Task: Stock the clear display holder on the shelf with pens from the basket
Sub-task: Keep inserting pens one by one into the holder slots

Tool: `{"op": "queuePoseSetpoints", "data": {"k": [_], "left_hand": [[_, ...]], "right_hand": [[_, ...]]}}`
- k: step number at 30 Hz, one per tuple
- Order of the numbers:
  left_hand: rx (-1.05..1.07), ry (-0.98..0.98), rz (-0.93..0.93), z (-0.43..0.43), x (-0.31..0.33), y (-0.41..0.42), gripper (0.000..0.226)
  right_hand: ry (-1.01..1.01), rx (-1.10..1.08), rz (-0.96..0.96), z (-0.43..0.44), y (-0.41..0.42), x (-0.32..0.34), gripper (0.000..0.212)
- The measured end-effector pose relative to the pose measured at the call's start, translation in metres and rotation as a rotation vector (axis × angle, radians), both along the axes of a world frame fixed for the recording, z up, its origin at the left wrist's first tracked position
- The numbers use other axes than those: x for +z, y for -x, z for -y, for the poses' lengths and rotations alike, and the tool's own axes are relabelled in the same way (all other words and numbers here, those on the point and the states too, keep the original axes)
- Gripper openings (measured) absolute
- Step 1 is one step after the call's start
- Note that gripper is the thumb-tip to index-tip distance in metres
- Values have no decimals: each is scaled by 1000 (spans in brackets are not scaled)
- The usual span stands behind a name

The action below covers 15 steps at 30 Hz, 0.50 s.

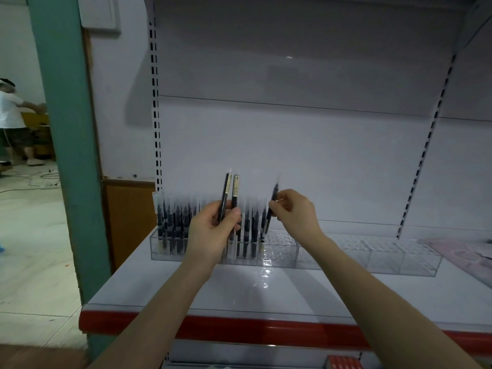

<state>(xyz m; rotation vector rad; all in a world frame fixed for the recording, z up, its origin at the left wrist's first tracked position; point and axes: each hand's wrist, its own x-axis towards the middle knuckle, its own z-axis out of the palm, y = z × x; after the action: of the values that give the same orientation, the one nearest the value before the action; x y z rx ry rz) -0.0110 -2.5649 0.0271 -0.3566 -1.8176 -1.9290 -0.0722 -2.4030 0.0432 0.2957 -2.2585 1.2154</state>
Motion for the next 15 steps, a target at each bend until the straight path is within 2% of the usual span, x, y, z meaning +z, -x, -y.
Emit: {"op": "queuePoseSetpoints", "data": {"k": [10, 15], "left_hand": [[-13, -47, 46, 4, -5, 0, 10], [6, -24, 23, 7, -7, 0, 9]], "right_hand": [[-79, 0, 160, 5, 9, -28, 19], [-156, -27, 178, 7, 9, -38, 22]]}}
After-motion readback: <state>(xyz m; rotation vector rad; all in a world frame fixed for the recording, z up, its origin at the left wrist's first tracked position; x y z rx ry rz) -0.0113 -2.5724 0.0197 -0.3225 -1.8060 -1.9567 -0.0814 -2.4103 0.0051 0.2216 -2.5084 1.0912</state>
